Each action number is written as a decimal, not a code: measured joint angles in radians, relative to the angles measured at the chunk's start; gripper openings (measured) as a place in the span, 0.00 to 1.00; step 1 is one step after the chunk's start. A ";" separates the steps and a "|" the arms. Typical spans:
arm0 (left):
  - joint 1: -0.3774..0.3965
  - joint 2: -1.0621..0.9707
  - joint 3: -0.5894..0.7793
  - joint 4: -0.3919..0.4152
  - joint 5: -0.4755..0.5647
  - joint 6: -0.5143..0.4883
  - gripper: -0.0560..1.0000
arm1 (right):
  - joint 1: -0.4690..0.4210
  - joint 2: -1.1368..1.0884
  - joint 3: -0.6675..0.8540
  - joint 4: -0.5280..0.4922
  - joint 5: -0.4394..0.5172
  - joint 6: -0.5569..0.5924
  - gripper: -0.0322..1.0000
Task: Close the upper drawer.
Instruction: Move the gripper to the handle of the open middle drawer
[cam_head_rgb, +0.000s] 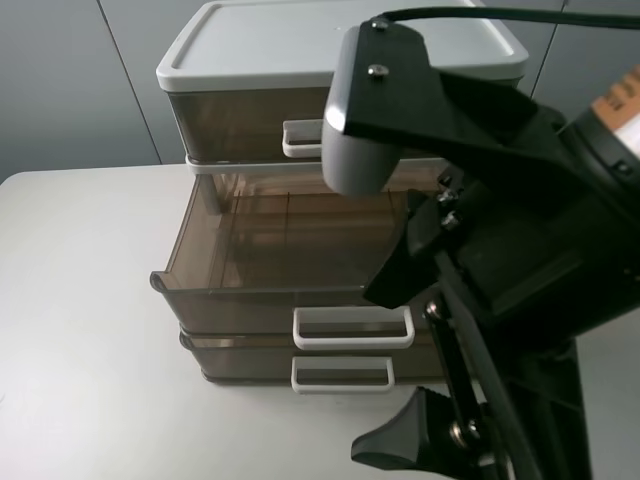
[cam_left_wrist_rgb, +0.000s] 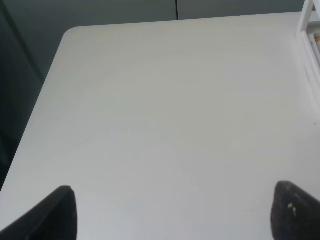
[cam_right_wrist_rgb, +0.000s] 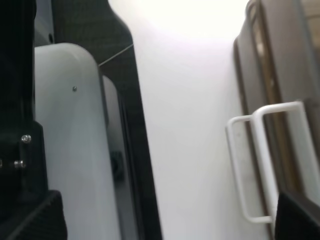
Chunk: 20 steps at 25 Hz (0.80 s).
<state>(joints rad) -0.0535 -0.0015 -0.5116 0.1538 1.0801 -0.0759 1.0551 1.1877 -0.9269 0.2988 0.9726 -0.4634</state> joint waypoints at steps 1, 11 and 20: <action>0.000 0.000 0.000 0.000 0.000 0.000 0.76 | 0.000 0.026 0.000 0.020 -0.002 0.002 0.64; 0.000 0.000 0.000 0.000 0.000 0.000 0.76 | 0.055 0.192 0.008 0.048 -0.027 0.002 0.64; 0.000 0.000 0.000 0.000 0.000 0.000 0.76 | 0.060 0.272 0.044 -0.124 -0.091 0.058 0.64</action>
<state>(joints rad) -0.0535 -0.0015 -0.5116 0.1538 1.0801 -0.0759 1.1154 1.4595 -0.8834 0.1751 0.8819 -0.4056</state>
